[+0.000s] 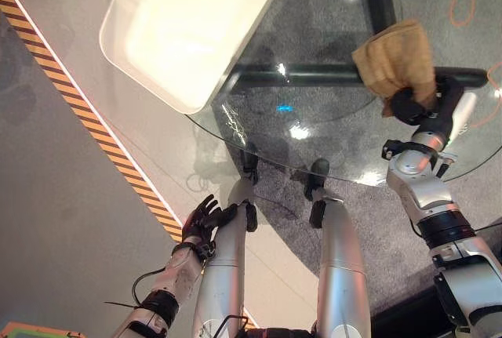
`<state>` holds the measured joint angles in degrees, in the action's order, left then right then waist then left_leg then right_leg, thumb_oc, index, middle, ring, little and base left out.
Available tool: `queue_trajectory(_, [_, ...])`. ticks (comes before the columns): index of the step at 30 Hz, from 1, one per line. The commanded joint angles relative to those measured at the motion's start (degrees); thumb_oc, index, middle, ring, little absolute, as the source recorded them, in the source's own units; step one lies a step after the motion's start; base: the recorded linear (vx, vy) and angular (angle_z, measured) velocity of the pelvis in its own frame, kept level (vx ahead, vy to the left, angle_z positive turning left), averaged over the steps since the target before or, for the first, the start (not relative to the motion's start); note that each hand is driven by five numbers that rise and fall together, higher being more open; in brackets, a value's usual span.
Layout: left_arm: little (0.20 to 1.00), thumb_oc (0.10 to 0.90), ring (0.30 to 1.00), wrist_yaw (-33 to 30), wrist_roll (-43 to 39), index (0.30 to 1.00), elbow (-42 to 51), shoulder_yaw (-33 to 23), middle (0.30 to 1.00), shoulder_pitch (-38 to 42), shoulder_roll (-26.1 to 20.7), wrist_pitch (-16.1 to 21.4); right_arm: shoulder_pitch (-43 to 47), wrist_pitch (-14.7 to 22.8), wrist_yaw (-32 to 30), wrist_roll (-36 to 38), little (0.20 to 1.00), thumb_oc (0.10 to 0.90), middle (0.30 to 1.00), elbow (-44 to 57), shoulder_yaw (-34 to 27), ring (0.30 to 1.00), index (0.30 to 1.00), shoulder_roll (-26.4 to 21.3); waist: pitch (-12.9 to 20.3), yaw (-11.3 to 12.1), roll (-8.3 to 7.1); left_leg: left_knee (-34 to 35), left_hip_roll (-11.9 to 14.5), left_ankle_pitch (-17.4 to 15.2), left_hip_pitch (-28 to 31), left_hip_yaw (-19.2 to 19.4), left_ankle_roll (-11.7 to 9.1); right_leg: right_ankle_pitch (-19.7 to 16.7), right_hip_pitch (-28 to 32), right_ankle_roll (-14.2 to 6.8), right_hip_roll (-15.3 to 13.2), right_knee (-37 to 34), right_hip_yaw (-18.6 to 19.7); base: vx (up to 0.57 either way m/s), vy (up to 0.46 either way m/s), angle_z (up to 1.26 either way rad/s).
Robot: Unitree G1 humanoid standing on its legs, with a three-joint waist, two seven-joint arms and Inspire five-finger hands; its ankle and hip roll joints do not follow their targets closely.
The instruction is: Wipe the table with a cloth and put it in the basket.
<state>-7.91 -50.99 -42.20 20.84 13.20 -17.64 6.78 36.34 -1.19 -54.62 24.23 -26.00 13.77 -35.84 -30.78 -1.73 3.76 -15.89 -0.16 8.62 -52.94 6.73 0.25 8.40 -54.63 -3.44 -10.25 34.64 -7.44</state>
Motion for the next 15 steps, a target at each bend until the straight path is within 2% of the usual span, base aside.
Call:
queue_trajectory(1, [0.900, 0.800, 0.900, 0.0, -1.0, 0.900, -1.1, 0.3, 0.900, -8.3, 0.4, 0.5, -3.4, 8.0, -10.5, 0.1, 0.200, 0.100, 0.300, 3.5, -8.3, 0.300, 0.300, -6.5, 1.0, 0.1, 1.31, -10.7, -1.7, -15.0, 1.7, 1.9, -1.8, -9.1, 0.9, -1.9, 5.5, -12.6, -0.1, -0.05, -0.006, -0.03])
queue_trajectory(2, [0.900, 0.800, 0.900, 0.0, -1.1, 0.900, -0.7, -0.1, 0.900, -7.4, 0.3, 0.5, -2.6, 8.6, -11.1, 0.3, 0.200, 0.100, 0.300, 3.6, -9.0, 0.300, 0.300, -6.7, 1.0, -0.1, 1.26, -10.1, -1.9, -13.2, 0.0, 2.5, -1.5, -10.8, -0.6, -1.5, 5.3, -13.5, -0.2, 0.06, 0.014, -0.04])
queue_trajectory(3, [0.900, 0.800, 0.900, 0.0, -1.2, 0.900, -0.8, 0.3, 0.900, -8.3, 0.3, 0.4, -3.4, 9.0, -11.4, 0.5, 0.200, 0.100, 0.300, 3.3, -8.9, 0.300, 0.300, -6.6, 1.0, 0.1, 1.46, -10.5, -1.8, -15.0, 1.8, 2.0, -1.8, -9.1, 1.0, -1.9, 5.6, -12.8, 0.0, 0.00, 0.011, -0.04])
queue_trajectory(4, [0.900, 0.800, 0.900, 0.0, -1.4, 0.900, -0.7, 0.4, 0.900, -8.3, 0.3, 0.4, -3.4, 9.6, -11.9, 0.8, 0.200, 0.100, 0.300, 3.2, -9.1, 0.300, 0.300, -6.7, 1.0, 0.1, 1.53, -10.4, -1.8, -15.0, 1.8, 2.0, -1.8, -9.1, 1.0, -1.9, 5.6, -12.9, 0.1, 0.06, 0.036, -0.07])
queue_trajectory(5, [0.900, 0.800, 0.900, -0.3, -1.8, 0.900, -0.5, 0.7, 0.900, -8.0, 0.4, 0.3, -3.0, 11.3, -13.2, 1.4, 0.200, 0.100, 0.300, 3.2, -9.8, 0.300, 0.300, -6.6, 1.0, 0.1, 1.84, -10.3, -2.0, -15.0, 1.8, 1.9, -1.7, -9.1, 0.9, -2.0, 5.7, -12.9, 0.3, -0.05, 0.021, -0.06])
queue_trajectory(6, [0.900, 0.800, 0.900, -0.4, -1.8, 0.900, -0.4, 0.4, 0.900, -7.0, 0.4, 0.3, -2.1, 11.5, -13.3, 1.4, 0.200, 0.100, 0.300, 3.4, -10.2, 0.300, 0.300, -6.7, 1.0, -0.1, 1.73, -9.8, -2.1, -13.2, 0.0, 2.4, -1.4, -10.9, -0.7, -1.5, 5.4, -13.7, 0.0, -0.05, 0.026, -0.07])
queue_trajectory(7, [0.900, 0.800, 0.900, -0.5, -1.9, 0.900, -0.3, 0.4, 0.900, -6.9, 0.5, 0.2, -2.0, 11.9, -12.8, 1.4, 0.200, 0.100, 0.300, 3.6, -10.3, 0.300, 0.300, -6.6, 1.0, -0.1, 1.79, -9.7, -2.2, -13.1, 0.0, 2.4, -1.4, -10.8, -0.7, -1.6, 5.4, -13.8, 0.0, -0.06, 0.016, -0.07])
queue_trajectory(11, [0.900, 0.800, 0.900, -0.6, -2.2, 0.900, -0.1, 0.6, 0.900, -6.6, 0.9, -0.4, -0.7, 10.4, -11.1, 0.1, 0.200, 0.100, 0.300, 7.2, -9.1, 0.300, 0.300, -6.1, 1.0, 0.0, 2.01, -9.1, -2.6, -12.6, 0.1, 2.4, -1.4, -11.0, -0.6, -1.4, 5.4, -14.4, 0.0, 0.00, 0.023, -0.05])
queue_trajectory(15, [0.900, 0.800, 0.900, -0.4, -1.8, 0.900, -0.2, 0.5, 0.900, -6.4, 1.5, -0.2, 0.4, 10.7, -11.3, -0.8, 0.200, 0.100, 0.300, 9.5, -8.1, 0.300, 0.300, -4.6, 1.0, 0.3, 1.94, -8.9, -2.6, -12.6, 0.1, 2.2, -1.5, -10.8, -0.5, -1.3, 5.4, -14.2, -0.2, 0.00, 0.000, 0.00])
